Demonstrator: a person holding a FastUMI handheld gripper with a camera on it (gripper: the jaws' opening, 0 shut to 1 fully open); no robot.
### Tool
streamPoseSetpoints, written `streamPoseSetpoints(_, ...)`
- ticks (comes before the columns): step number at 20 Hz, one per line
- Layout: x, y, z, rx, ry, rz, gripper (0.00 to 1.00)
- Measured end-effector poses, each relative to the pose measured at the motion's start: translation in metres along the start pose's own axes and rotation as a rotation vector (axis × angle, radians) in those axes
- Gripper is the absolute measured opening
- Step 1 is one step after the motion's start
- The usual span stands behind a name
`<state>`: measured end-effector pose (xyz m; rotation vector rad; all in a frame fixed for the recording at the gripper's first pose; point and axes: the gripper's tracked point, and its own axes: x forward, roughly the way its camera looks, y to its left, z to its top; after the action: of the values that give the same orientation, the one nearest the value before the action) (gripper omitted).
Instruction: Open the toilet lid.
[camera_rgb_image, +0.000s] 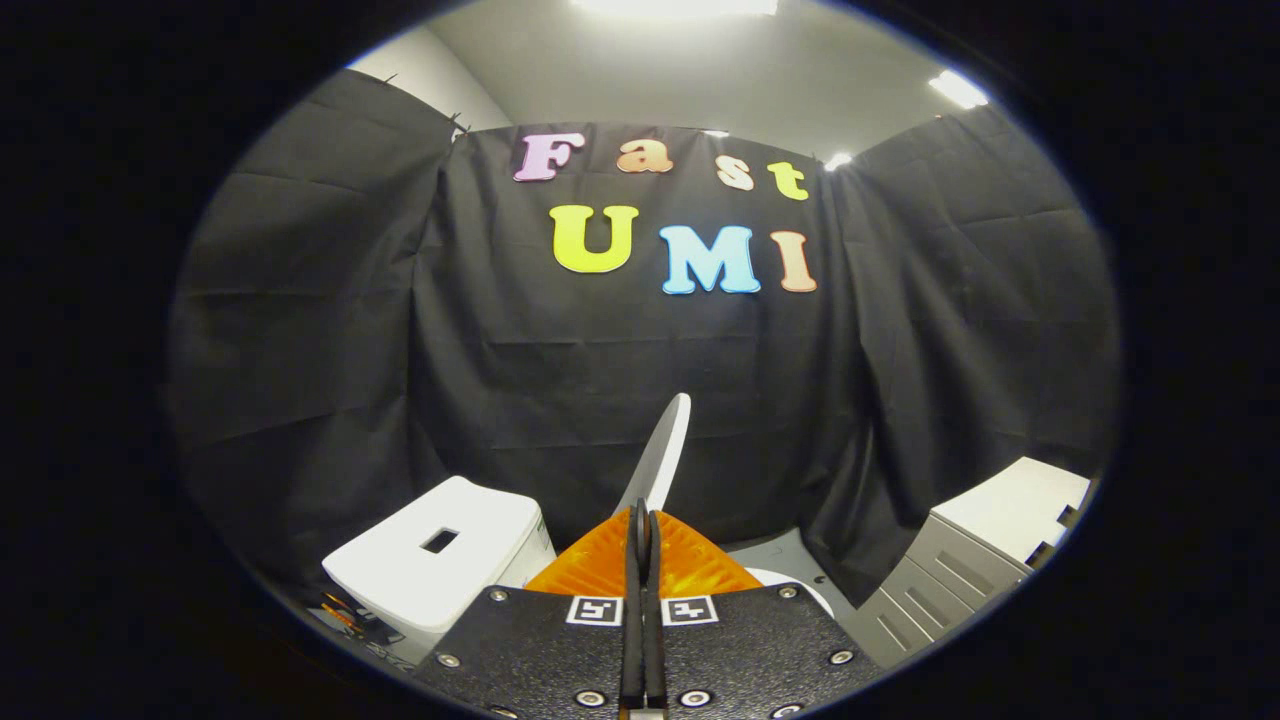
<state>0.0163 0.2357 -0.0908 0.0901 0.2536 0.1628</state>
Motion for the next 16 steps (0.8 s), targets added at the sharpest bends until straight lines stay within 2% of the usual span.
streamPoseSetpoints(16, 0.011, 0.112, 0.024, -0.034, -0.033, 0.120, 0.00)
